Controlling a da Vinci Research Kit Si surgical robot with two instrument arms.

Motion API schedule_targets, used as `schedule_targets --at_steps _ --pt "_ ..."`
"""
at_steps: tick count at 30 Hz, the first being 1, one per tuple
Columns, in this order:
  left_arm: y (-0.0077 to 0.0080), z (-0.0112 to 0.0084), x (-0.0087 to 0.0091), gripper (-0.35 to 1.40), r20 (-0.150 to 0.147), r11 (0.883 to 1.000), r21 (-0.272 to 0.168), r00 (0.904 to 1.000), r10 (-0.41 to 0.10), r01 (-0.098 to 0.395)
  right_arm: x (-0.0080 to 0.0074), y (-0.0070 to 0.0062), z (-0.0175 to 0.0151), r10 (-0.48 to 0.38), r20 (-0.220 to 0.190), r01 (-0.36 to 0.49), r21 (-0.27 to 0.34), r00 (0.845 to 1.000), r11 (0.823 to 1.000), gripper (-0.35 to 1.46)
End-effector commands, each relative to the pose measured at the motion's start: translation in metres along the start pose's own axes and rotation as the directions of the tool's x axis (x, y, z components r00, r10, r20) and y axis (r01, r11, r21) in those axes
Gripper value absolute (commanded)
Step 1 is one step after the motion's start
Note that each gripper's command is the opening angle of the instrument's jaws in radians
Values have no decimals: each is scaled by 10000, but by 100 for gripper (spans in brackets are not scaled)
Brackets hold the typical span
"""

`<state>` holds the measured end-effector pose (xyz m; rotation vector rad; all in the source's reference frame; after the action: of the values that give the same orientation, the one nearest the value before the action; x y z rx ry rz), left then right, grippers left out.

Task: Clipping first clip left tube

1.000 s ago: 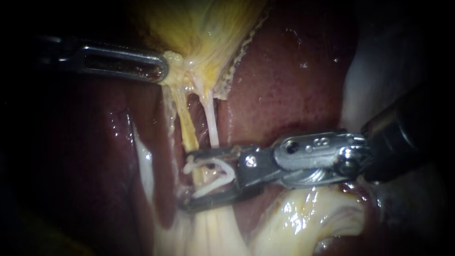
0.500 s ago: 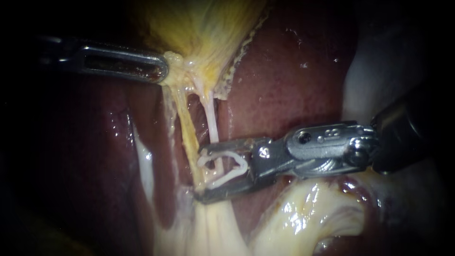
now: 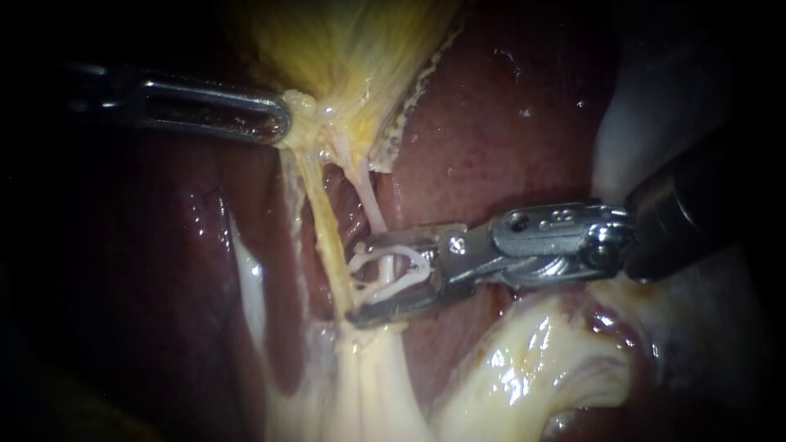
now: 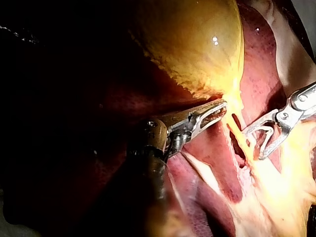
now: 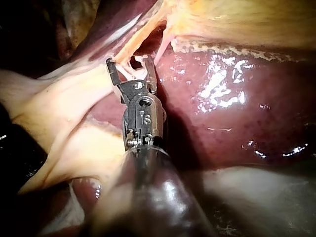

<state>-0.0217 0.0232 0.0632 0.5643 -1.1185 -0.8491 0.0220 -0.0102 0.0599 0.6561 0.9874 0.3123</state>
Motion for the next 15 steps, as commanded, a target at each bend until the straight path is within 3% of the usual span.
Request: schedule_targets --at_steps 1,10,13,15 --pt "0 0 0 -35 0 10000 -4 10000 1 -1 -1 1 1 4 -2 -4 -6 10000 10000 49" --pt "0 1 1 -35 3 10000 -13 10000 6 -6 3 10 24 16 19 -16 -134 10000 9999 50" --pt "0 2 1 -35 4 10000 -14 10000 7 -7 9 9 34 205 -183 -204 78 9996 9998 50" --pt "0 2 1 -35 -5 10000 12 10000 6 -6 13 6 38 464 -523 -441 434 9976 9981 50"
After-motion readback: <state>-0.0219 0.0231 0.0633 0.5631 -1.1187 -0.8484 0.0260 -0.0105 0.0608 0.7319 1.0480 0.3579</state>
